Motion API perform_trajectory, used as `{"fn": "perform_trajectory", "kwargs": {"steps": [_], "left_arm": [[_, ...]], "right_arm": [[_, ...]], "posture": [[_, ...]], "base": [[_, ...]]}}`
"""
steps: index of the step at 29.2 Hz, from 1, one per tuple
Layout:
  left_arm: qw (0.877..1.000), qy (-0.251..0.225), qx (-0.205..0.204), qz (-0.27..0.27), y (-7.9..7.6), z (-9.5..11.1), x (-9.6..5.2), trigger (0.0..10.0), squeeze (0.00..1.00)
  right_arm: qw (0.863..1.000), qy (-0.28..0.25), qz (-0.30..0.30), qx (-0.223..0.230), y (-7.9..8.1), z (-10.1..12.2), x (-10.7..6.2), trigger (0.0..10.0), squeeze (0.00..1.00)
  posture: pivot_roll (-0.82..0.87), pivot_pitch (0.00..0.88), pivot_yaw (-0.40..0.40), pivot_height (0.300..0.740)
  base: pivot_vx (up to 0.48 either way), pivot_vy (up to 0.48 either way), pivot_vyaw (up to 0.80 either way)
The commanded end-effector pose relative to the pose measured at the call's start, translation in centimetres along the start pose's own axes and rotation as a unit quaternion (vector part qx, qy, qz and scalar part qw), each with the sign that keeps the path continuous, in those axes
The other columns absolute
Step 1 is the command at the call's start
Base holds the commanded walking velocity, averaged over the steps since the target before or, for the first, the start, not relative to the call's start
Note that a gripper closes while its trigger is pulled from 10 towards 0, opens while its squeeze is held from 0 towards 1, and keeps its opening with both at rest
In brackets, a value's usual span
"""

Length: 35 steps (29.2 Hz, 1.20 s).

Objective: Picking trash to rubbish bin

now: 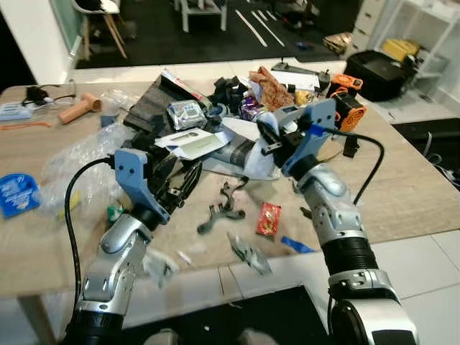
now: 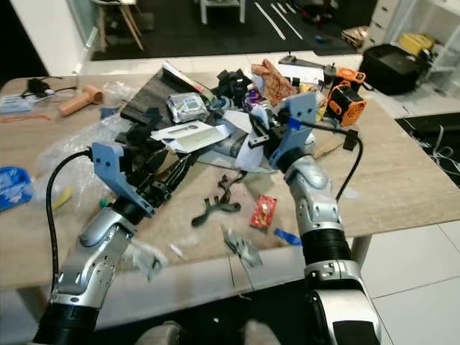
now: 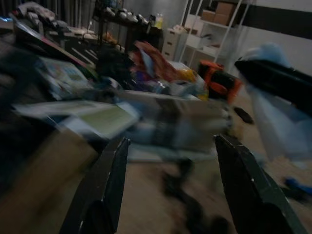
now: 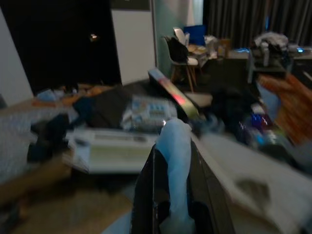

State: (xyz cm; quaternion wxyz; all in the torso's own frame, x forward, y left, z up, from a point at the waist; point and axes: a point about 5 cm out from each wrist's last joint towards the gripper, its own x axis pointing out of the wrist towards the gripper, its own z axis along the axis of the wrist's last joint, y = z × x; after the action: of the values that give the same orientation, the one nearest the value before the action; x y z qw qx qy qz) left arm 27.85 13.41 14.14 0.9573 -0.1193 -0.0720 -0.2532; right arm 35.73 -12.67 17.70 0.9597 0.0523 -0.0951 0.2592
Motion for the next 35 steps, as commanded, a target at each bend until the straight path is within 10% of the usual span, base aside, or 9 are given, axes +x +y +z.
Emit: {"fn": "perform_trajectory", "kwargs": {"steps": [1, 25, 35], "left_arm": [[1.0, 0.015, 0.004, -0.006, -0.12, -0.35, 0.06, 10.0, 0.0], [0.999, 0.023, 0.008, -0.044, -0.38, -0.57, 0.32, 10.0, 0.0], [0.998, 0.025, 0.011, -0.057, -0.45, -0.61, 0.41, 10.0, 0.0]], "right_arm": [[1.0, -0.002, -0.005, -0.004, -0.27, -0.01, -0.12, 10.0, 0.0], [1.0, 0.012, -0.01, 0.004, -0.24, -0.53, 0.11, 10.0, 0.0], [1.0, 0.023, -0.011, 0.01, -0.32, -0.74, 0.23, 10.0, 0.0]], "posture": [[-0.06, 0.0, -0.052, 0.74], [-0.06, 0.0, -0.05, 0.74], [-0.05, 0.0, -0.05, 0.74]], "base": [[-0.42, 0.0, 0.0], [-0.226, 0.0, 0.0], [0.0, 0.0, -0.8]]}}
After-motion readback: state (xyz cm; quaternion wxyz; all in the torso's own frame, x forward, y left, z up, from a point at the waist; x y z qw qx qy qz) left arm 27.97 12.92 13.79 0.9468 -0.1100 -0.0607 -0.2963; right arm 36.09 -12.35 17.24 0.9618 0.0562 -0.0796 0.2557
